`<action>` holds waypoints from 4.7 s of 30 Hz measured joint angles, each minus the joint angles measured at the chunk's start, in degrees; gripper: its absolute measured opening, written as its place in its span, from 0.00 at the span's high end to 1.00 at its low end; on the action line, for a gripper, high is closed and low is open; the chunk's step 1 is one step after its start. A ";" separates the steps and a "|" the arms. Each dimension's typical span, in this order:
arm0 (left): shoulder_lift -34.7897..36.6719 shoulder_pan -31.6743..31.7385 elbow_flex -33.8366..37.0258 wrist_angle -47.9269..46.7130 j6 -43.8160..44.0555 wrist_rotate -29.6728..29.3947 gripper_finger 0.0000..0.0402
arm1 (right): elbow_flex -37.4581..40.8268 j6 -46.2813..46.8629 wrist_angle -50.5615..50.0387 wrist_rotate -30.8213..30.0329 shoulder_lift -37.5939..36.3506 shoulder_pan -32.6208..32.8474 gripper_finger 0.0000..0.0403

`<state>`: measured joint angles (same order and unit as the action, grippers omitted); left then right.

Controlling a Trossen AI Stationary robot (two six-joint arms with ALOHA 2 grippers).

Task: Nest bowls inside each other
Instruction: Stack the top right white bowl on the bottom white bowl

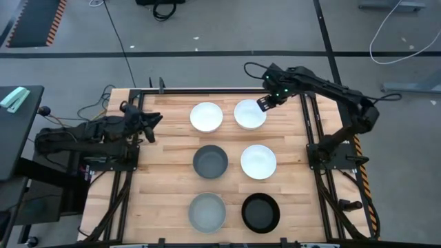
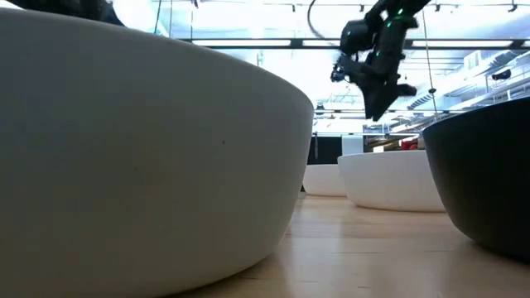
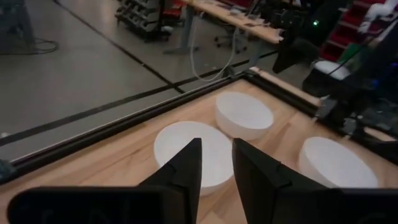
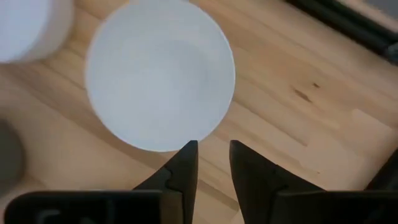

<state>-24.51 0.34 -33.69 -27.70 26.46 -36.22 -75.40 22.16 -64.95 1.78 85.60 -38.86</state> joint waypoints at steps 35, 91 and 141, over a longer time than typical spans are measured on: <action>-4.38 1.75 -0.02 0.00 3.00 3.32 0.77 | 0.00 -3.22 12.98 8.13 21.38 -7.36 0.74; -5.49 6.76 -0.02 0.02 3.93 1.35 0.87 | 0.07 21.16 -11.99 3.71 -8.08 31.71 1.00; -5.51 9.64 -0.02 -0.87 4.48 4.91 0.92 | 24.12 20.95 18.36 8.41 0.24 32.25 1.00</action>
<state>-30.02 9.98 -33.71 -28.58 30.94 -31.31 -51.27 43.11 -46.59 10.20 85.84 -6.61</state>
